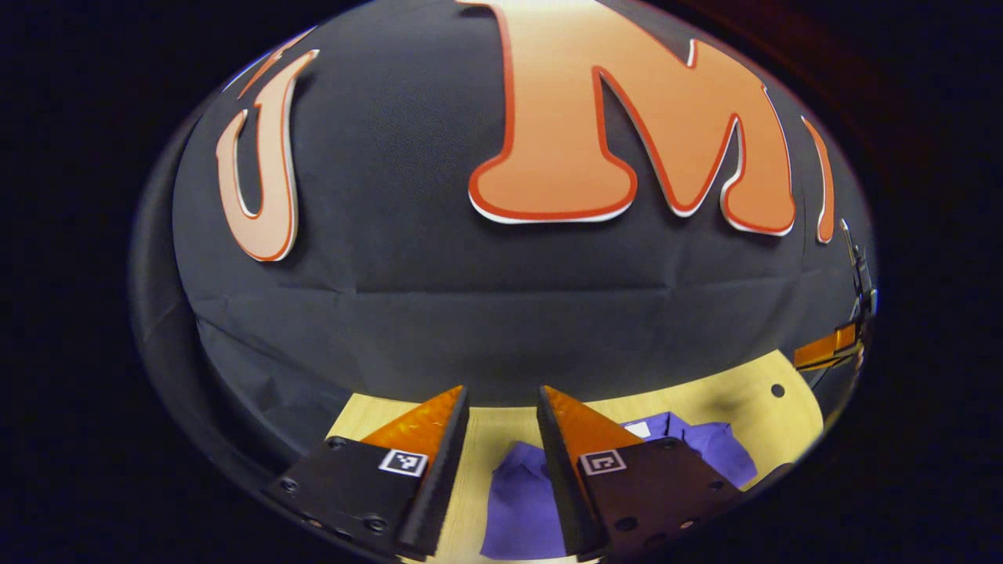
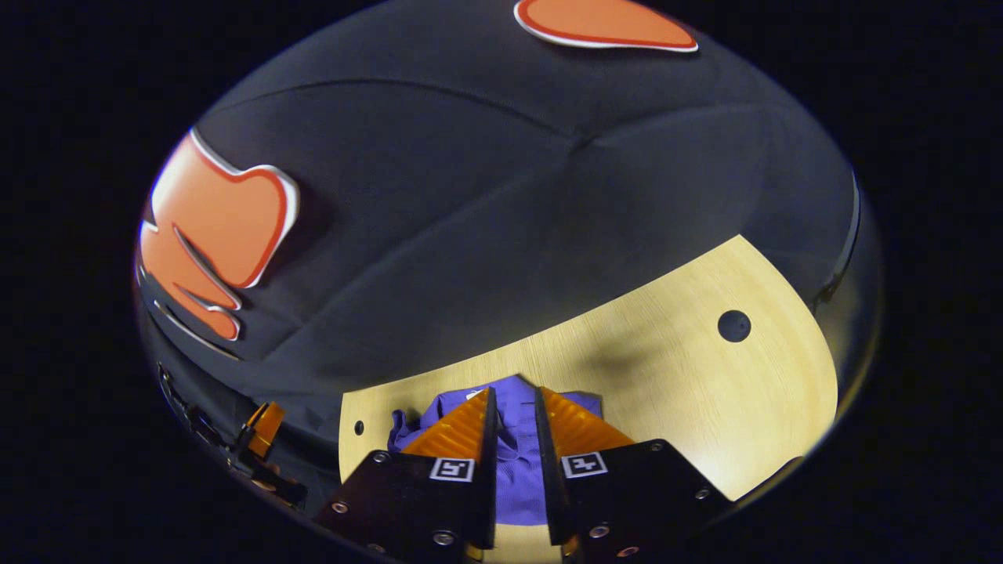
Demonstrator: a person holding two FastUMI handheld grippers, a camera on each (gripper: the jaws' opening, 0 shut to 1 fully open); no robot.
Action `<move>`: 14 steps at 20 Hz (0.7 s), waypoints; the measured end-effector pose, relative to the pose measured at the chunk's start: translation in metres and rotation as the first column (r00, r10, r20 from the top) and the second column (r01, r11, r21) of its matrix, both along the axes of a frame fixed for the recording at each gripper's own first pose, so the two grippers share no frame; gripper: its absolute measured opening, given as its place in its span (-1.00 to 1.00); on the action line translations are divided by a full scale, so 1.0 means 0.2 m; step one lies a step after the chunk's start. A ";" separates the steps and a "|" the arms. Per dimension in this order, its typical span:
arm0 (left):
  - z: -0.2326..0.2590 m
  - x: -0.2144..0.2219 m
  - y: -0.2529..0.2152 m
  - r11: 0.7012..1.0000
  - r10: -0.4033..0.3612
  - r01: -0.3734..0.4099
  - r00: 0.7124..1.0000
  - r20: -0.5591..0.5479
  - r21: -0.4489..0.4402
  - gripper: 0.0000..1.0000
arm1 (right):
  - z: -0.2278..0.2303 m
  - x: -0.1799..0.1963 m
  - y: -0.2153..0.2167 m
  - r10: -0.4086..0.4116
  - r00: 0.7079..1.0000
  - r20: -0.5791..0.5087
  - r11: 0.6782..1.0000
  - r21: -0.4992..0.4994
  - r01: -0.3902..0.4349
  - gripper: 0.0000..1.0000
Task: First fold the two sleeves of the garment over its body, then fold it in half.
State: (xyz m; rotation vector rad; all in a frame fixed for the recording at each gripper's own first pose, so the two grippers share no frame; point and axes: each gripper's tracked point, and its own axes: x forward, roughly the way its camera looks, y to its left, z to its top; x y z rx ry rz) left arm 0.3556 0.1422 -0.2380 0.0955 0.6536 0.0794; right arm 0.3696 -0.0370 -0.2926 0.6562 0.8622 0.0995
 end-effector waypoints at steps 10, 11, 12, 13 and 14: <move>0.42 -0.27 -0.04 0.999 0.025 -0.017 0.983 0.180 -0.047 0.92 | 0.50 -0.25 -0.09 0.001 0.959 0.285 0.974 -0.216 0.063 0.77; 0.47 -0.30 -0.05 0.999 0.017 -0.008 0.979 0.205 -0.044 0.92 | 0.56 -0.28 -0.08 0.009 0.946 0.325 0.968 -0.240 0.073 0.82; 0.53 -0.34 -0.06 0.999 0.007 0.002 0.973 0.231 -0.039 0.92 | 0.62 -0.31 -0.08 0.019 0.931 0.365 0.960 -0.268 0.086 0.90; 0.58 -0.38 -0.06 1.000 0.004 0.004 0.967 0.254 -0.031 0.93 | 0.68 -0.34 -0.08 0.026 0.914 0.406 0.950 -0.294 0.103 0.91; 0.64 -0.41 -0.07 1.000 0.000 0.008 0.960 0.279 -0.027 0.92 | 0.74 -0.37 -0.08 0.032 0.899 0.438 0.941 -0.316 0.121 0.90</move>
